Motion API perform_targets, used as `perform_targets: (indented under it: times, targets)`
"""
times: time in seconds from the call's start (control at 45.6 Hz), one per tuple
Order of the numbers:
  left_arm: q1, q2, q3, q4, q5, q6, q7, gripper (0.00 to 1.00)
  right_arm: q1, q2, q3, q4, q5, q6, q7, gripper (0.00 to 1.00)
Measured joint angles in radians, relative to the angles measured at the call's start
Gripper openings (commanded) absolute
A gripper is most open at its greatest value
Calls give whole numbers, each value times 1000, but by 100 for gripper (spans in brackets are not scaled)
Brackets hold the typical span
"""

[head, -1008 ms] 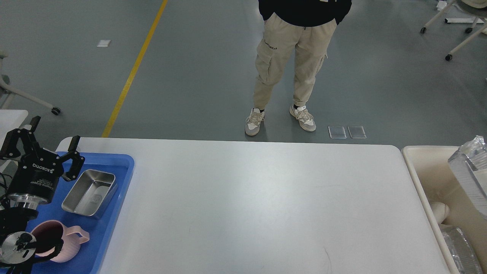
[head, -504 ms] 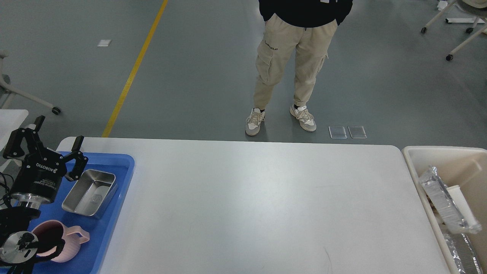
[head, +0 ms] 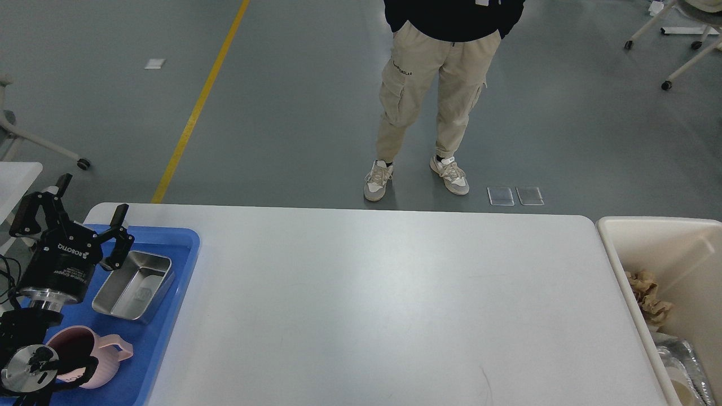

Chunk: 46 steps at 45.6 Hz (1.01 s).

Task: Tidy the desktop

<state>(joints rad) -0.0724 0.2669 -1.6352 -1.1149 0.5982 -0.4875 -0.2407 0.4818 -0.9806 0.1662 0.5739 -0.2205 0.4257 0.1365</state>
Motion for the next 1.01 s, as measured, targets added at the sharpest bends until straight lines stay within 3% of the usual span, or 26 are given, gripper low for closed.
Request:
perform_targets:
  times: [0.46, 0.745, 0.876, 1.008]
  targets:
    - [-3, 12, 0, 1, 3, 1, -1, 97, 92, 26, 8, -43, -1, -6, 0, 100]
    - [-9, 48, 0, 1, 3, 0, -3, 97, 224, 232, 3, -26, -19, -2, 1, 100]
    - [-15, 63, 0, 1, 3, 0, -3, 97, 330, 278, 29, 33, -6, 0, 1, 100]
    - [-16, 67, -1, 1, 3, 1, -3, 97, 356, 312, 142, 197, 3, -10, -7, 100]
